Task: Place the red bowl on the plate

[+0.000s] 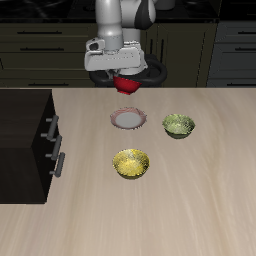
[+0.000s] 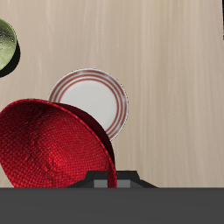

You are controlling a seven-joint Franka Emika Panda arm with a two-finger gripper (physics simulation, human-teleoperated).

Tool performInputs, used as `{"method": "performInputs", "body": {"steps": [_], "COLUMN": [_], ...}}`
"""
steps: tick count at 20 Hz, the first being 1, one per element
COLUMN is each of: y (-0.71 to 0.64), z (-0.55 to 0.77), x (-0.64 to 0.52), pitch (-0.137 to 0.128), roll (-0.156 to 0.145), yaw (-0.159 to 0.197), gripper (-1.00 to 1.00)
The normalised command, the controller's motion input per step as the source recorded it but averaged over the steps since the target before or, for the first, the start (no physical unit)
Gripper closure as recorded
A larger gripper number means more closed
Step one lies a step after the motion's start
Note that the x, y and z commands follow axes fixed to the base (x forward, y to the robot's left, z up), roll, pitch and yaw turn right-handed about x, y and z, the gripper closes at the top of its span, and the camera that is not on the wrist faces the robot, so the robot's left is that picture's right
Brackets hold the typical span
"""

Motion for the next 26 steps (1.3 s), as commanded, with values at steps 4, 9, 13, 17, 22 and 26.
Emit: {"method": "performInputs", "body": {"steps": [4, 9, 13, 17, 22, 26], "y": [-0.06, 0.00, 0.06, 0.01, 0.02, -0.05], "z": [0.10, 0.08, 0.07, 0.00, -0.02, -0.04], "x": [0.24, 0.15, 0.22, 0.06, 0.03, 0.03], "pitch": [-0.008, -0.008, -0.010, 0.003, -0.004, 0.008], "roll": [-0.042, 0.001, 0.031, 0.009, 0.016, -0.012], "yaw": [-0.014, -0.018, -0.001, 0.002, 0.010, -0.007], "gripper": [1.00, 1.00, 1.00, 1.00, 1.00, 1.00]}}
